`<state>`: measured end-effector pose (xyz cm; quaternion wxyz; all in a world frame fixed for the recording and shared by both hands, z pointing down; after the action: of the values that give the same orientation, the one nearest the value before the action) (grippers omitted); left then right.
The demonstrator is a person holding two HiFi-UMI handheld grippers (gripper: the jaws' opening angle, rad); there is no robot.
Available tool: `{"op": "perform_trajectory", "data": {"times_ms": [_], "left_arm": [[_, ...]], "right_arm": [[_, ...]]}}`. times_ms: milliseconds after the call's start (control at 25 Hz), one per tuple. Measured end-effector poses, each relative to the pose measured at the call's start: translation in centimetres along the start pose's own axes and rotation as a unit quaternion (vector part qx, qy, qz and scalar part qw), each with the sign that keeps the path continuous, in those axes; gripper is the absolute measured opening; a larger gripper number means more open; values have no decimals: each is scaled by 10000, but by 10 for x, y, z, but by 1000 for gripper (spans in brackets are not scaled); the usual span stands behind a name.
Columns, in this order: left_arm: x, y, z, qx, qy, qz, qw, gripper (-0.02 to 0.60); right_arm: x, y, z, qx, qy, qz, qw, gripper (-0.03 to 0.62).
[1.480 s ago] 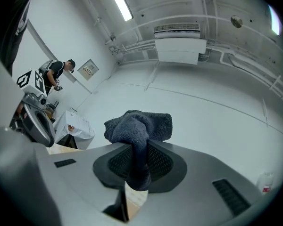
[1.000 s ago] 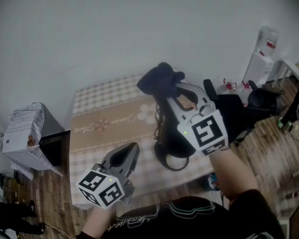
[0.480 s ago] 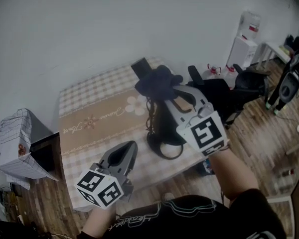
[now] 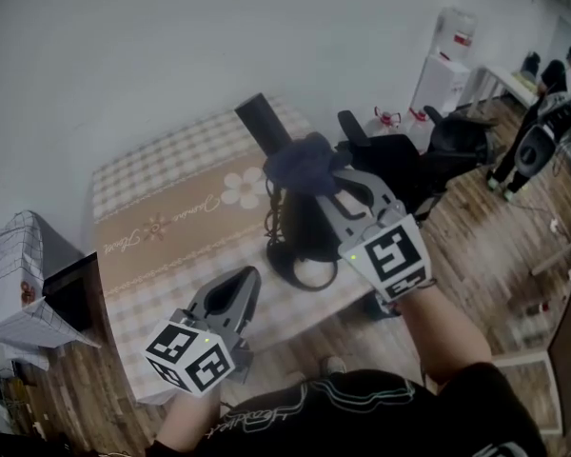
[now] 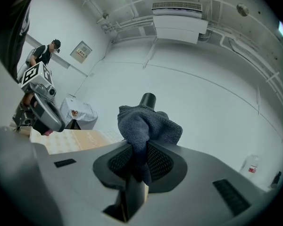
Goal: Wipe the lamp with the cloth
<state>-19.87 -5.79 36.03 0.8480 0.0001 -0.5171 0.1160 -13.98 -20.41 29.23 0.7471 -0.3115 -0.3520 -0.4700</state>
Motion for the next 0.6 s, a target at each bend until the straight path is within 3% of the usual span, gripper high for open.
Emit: {"op": "perform_trajectory", "data": {"times_ms": [360, 600], "left_arm": [[6, -8, -16, -115, -80, -52, 9999, 0], [11, -16, -37, -333, -102, -128, 9993, 0]], "right_arm": [[31, 19, 11, -212, -82, 156, 9996, 57], [50, 29, 17, -571, -58, 146, 9982, 57]]}}
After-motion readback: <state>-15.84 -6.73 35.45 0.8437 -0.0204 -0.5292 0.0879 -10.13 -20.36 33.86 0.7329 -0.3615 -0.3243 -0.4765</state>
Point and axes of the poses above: the fingertips, and each gripper's own axes: y backward along the fingers, z to its left, x out of its underside, the point moved 2 cm from there along y, backward along the fingers, and after that the axes turned 6 degrees about y, right-handed, at the moved point
